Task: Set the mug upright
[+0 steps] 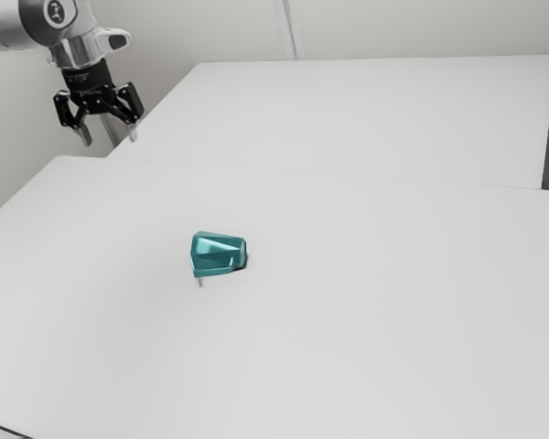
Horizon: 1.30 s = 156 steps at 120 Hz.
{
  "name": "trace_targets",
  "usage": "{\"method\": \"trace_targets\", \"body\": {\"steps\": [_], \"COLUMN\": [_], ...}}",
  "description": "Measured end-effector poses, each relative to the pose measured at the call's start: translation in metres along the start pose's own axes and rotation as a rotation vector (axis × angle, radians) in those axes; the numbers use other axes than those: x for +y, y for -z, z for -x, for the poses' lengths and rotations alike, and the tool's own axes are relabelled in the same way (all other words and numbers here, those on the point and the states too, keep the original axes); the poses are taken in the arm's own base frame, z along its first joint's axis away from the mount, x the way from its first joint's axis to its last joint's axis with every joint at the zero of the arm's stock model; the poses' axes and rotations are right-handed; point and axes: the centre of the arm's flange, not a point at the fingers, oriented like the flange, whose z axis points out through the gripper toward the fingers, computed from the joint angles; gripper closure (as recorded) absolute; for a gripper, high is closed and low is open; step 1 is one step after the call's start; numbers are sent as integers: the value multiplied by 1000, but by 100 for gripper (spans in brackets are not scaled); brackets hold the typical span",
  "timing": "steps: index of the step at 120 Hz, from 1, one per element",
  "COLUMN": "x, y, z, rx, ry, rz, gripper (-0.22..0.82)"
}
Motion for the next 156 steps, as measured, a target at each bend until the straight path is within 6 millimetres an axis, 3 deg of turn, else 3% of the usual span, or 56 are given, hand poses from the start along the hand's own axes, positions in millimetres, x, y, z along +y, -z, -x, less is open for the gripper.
{"method": "trace_targets", "body": {"steps": [12, 20, 32, 48, 58, 72, 79, 96, 110, 127, 156], "x": [3, 1, -15, -6, 0, -15, -21, -37, -38, -46, -32], "y": [-5, -20, -85, -153, -197, -245, -254, -254, -299, -316, -330], "z": [-2, -8, -23, -31, -25, -13, -10, -12, -14, -12, -2], "rx": [-9, -27, -84, -86, -101, -92, -59, 54, 55, 107, 164], "ry": [0, 10, 58, 100, 129, 173, 167, 110, 99, 72, -3], "rz": [25, 74, 243, 516, 663, 795, 833, 875, 918, 964, 1036], "gripper": [0, 0, 0, 0, 0, 0, 0, 0, 0, 0, 0]}}
